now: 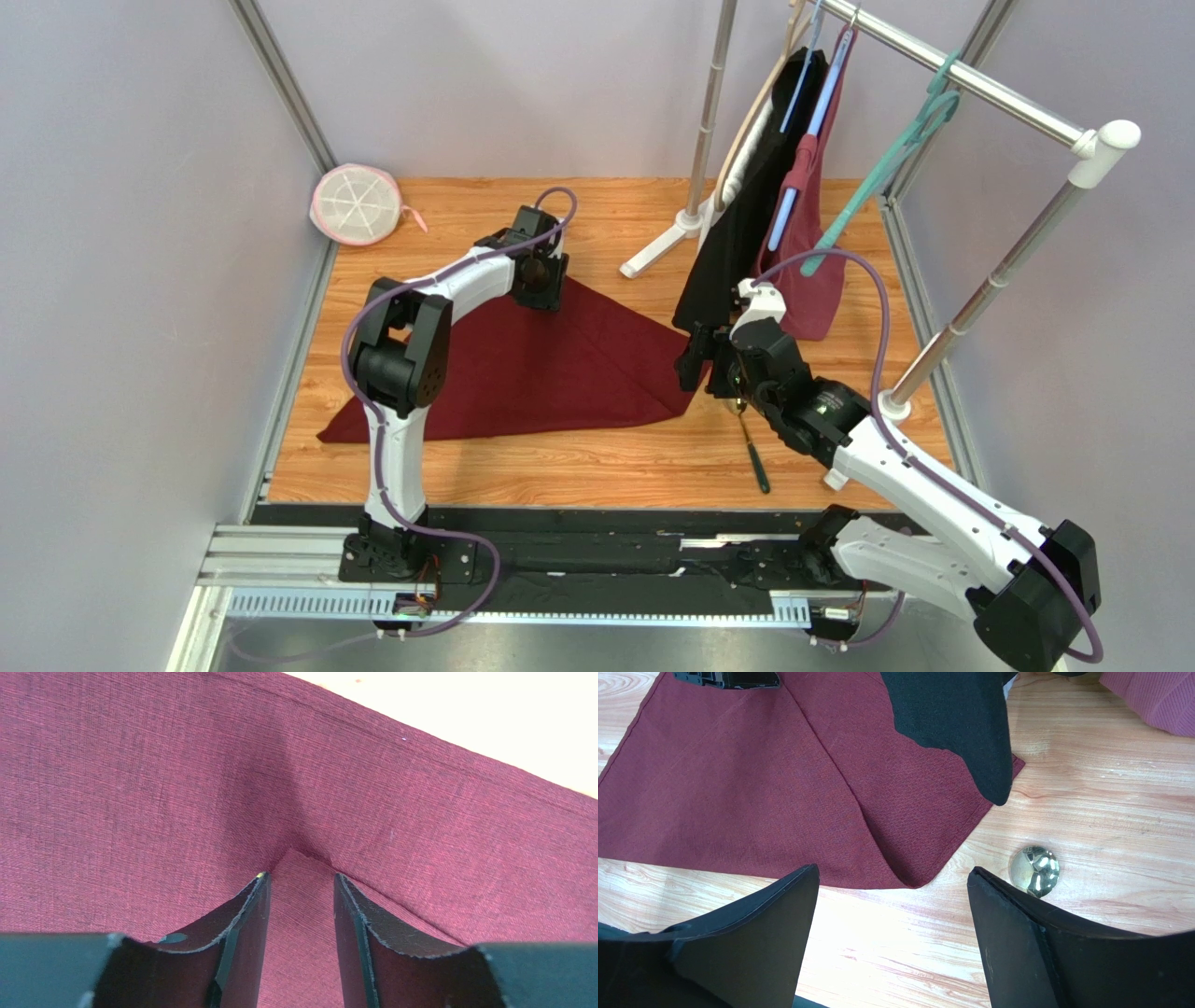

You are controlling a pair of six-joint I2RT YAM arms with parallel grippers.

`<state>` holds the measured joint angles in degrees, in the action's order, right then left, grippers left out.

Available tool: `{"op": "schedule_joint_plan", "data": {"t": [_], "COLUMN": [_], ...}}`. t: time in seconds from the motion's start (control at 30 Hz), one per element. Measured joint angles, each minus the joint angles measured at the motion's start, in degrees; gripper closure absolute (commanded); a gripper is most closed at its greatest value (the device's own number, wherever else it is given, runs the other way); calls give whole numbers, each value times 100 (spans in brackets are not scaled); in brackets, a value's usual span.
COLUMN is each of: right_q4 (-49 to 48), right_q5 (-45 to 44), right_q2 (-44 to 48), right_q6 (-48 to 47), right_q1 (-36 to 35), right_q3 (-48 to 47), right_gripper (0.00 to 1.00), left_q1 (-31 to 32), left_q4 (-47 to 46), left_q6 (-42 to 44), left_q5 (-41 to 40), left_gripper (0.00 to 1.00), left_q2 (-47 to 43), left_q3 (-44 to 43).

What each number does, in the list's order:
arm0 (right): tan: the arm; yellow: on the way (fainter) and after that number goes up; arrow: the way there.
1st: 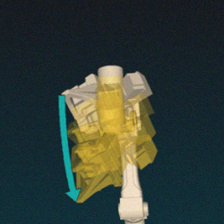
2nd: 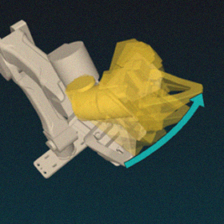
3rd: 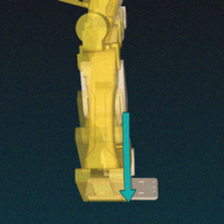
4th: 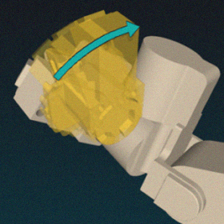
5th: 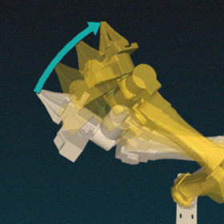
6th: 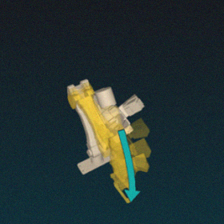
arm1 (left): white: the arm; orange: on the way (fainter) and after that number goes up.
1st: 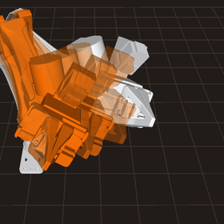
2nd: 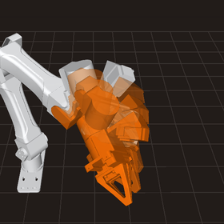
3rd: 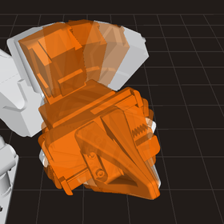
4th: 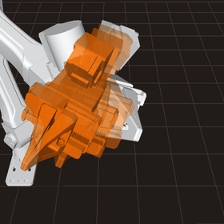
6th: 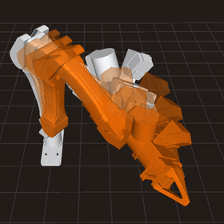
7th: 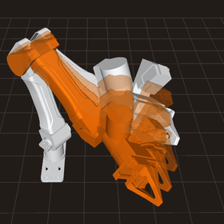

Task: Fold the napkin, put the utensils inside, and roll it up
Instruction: Fold the napkin

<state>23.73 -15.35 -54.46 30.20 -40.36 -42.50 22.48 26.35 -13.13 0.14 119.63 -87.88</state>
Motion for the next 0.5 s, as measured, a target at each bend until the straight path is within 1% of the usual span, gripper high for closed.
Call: {"op": "schedule_joint_plan", "data": {"t": [0.3,0.5], "right_q4": [0,0], "right_q5": [4,50], "right_q2": [-92,-201], "right_q6": [-2,-2], "right_q1": [0,0], "right_q3": [0,-42], "right_gripper": [18,18], "left_q1": [-13,-13], "left_q4": [-118,-146], "left_q6": [-4,-9], "left_q5": [-160,-146], "left_gripper": [49,53], "left_q2": [15,238], "left_q3": [-9,-256]}}
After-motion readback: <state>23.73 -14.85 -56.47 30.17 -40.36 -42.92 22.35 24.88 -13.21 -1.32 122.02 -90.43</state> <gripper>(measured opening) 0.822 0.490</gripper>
